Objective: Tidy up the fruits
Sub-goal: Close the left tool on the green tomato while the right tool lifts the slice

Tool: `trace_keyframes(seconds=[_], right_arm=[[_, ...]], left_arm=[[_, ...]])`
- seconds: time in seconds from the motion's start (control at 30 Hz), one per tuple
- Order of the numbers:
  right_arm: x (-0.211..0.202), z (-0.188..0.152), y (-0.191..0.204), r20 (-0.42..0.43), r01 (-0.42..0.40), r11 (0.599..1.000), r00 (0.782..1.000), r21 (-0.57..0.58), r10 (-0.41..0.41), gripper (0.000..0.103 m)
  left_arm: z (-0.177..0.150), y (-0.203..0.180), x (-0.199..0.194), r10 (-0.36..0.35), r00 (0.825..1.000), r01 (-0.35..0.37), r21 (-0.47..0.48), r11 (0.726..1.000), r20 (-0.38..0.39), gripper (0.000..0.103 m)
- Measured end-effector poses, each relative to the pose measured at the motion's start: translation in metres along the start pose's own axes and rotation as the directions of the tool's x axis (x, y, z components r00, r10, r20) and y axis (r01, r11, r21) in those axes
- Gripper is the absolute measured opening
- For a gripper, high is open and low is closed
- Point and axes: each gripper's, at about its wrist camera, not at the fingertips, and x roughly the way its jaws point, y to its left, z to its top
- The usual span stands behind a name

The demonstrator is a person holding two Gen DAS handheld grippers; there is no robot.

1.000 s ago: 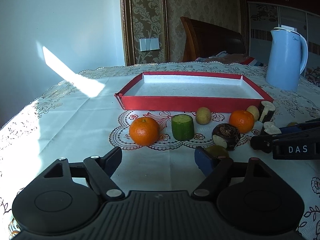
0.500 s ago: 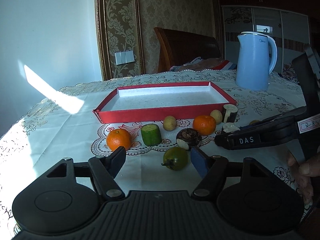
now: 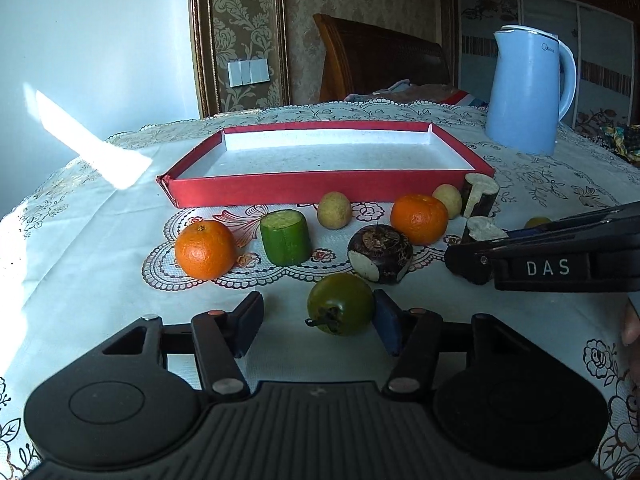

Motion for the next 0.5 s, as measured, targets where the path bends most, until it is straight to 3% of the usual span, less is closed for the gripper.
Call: trace_keyframes(seconds=[0.27,0.5], right_arm=[[0.001,0.0,0.003,-0.001,0.008,1.0,1.0,-0.014,-0.008,0.031],[0.001,0.001,0.005,0.0,0.017,1.0,1.0,-0.019,-0.017,0.031]], left_arm=[[0.001,-0.008,0.001,-0.024,1.0,0.024,0.023,0.999,0.002,0.034],[0.005,-0.013,0.003,-0.004,1.0,0.005,0.023,1.0,-0.01,0.033]])
